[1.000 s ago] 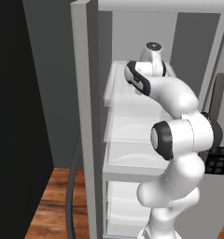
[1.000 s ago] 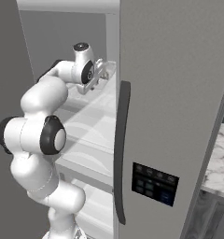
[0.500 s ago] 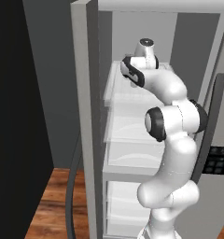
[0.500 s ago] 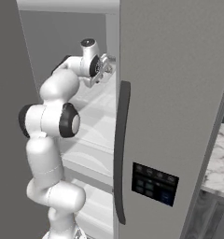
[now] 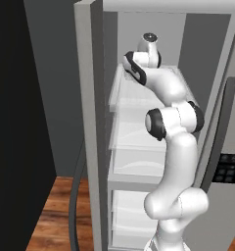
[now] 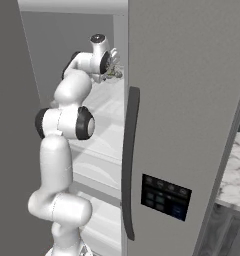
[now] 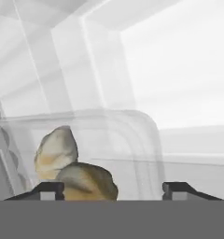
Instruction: Place two dumplings into each of the tupperware containers and then place the containers in the fridge.
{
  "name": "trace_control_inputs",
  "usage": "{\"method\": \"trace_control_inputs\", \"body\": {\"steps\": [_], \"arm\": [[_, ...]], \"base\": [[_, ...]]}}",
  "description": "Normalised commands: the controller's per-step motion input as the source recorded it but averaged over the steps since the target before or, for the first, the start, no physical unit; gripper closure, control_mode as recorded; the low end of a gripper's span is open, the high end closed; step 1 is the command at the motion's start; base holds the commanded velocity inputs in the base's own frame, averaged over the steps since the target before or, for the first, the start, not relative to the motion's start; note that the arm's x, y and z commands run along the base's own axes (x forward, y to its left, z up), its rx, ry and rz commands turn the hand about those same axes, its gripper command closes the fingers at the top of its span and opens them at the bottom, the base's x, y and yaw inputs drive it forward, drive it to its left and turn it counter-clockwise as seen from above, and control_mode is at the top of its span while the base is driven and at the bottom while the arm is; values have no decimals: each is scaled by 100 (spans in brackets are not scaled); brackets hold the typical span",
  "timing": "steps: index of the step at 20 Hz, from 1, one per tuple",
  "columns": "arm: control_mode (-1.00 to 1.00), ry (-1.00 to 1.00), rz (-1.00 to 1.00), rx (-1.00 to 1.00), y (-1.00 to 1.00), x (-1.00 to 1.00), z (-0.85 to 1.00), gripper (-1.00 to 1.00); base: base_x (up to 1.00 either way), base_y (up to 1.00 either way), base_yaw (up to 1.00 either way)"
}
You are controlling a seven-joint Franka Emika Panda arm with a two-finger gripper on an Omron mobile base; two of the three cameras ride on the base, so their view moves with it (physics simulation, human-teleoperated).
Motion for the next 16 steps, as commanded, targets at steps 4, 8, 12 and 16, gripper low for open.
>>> {"method": "trace_control_inputs", "body": {"steps": [4,8,12,16], "arm": [[-100,-81,4,21,-39,-65,-31,-100],[-100,-60,-1,20,-42,-98,-32,-100],[-100,-21,-17,0,12,-100,43,-100],[-100,-6,-1,-15,1,-95,100,-100]], "base": [[0,0,0],[0,0,0],[0,0,0],[0,0,0]]}}
